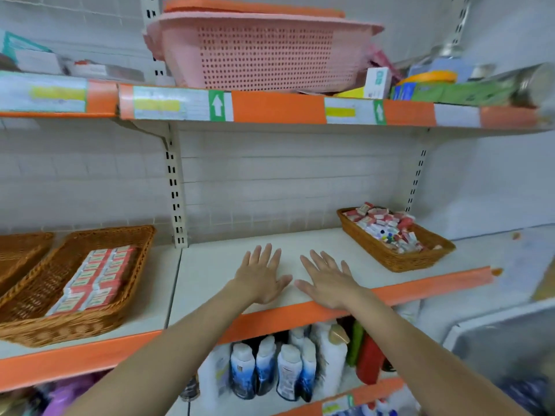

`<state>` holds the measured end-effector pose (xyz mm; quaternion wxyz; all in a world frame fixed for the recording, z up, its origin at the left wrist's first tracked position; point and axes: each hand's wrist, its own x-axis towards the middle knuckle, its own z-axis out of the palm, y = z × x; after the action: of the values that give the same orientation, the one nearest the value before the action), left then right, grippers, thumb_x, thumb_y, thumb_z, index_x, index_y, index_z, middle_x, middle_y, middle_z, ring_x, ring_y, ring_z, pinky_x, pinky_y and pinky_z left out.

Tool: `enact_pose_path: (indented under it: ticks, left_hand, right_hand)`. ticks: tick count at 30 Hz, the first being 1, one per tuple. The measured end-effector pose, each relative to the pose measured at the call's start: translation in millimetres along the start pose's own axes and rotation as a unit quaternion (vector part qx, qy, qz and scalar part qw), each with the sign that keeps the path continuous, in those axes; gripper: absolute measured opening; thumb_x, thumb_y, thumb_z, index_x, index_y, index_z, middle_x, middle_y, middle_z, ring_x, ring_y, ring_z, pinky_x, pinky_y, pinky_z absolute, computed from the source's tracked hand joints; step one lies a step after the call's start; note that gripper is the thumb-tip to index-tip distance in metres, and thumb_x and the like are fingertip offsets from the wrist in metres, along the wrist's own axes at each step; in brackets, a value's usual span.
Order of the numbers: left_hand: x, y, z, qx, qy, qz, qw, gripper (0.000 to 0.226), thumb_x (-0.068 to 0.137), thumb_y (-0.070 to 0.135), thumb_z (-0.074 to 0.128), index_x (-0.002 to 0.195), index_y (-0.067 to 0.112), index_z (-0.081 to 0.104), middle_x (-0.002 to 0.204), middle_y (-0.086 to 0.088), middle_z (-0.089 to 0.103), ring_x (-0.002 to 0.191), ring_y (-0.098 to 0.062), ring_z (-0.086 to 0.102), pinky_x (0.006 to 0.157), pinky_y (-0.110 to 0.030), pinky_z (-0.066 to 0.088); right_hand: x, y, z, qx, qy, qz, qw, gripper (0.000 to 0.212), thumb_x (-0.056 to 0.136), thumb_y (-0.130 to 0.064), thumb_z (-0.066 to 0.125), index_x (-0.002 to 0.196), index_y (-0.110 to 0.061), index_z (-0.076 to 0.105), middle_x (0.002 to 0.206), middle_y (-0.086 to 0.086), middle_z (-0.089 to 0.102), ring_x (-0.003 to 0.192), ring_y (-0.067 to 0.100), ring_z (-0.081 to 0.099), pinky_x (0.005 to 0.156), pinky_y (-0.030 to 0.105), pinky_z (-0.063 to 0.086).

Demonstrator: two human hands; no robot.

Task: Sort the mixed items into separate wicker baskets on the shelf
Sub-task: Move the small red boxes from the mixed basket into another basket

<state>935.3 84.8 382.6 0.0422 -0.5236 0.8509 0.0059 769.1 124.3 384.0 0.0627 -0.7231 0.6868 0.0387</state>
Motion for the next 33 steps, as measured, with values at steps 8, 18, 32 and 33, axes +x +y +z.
enact_pose_path:
  ticks: [8,18,32,33]
  left_hand:
    - [95.9,60.2,-19.6,-0.011,0.015,0.087,0.996,0.069,0.100,0.054,0.013,0.152,0.016,-0.011,0.159,-0.007,-0.019,0.147,-0.026,-0.016,0.120,-0.042,-0.007]
    - [168.4,138.8,-27.7,-0.020,0.009,0.172,0.985,0.071,0.100,0.056,0.016,0.153,0.016,-0.008,0.160,-0.007,-0.016,0.148,-0.025,-0.013,0.120,-0.040,-0.005]
    - [259.7,205.8,-39.3,-0.076,0.065,0.117,0.988,0.068,0.100,0.053,0.021,0.153,0.023,-0.009,0.162,-0.008,-0.004,0.148,-0.029,-0.002,0.120,-0.043,0.000]
    - [265.3,208.8,-38.5,-0.085,0.070,0.110,0.988,0.067,0.100,0.052,0.022,0.153,0.024,-0.007,0.162,-0.008,-0.002,0.148,-0.029,-0.001,0.120,-0.043,0.001]
  right_hand:
    - [25.0,88.2,-18.1,0.011,0.043,0.078,0.996,0.069,0.099,-0.059,0.018,0.154,-0.027,-0.007,0.160,-0.003,-0.019,0.147,0.020,-0.017,0.117,0.052,-0.006]
    - [30.5,187.5,-22.2,0.049,0.060,0.173,0.982,0.066,0.099,-0.058,0.019,0.155,-0.028,0.000,0.162,-0.003,-0.009,0.148,0.019,-0.011,0.118,0.049,-0.002]
    - [75.7,304.6,-40.5,0.027,0.076,0.103,0.991,0.065,0.101,-0.053,0.019,0.155,-0.022,0.001,0.163,-0.001,-0.003,0.149,0.020,-0.002,0.119,0.049,0.001]
    - [80.5,310.2,-41.7,0.024,0.079,0.093,0.992,0.064,0.102,-0.052,0.020,0.155,-0.021,0.002,0.163,0.000,-0.001,0.149,0.020,0.001,0.120,0.048,0.002]
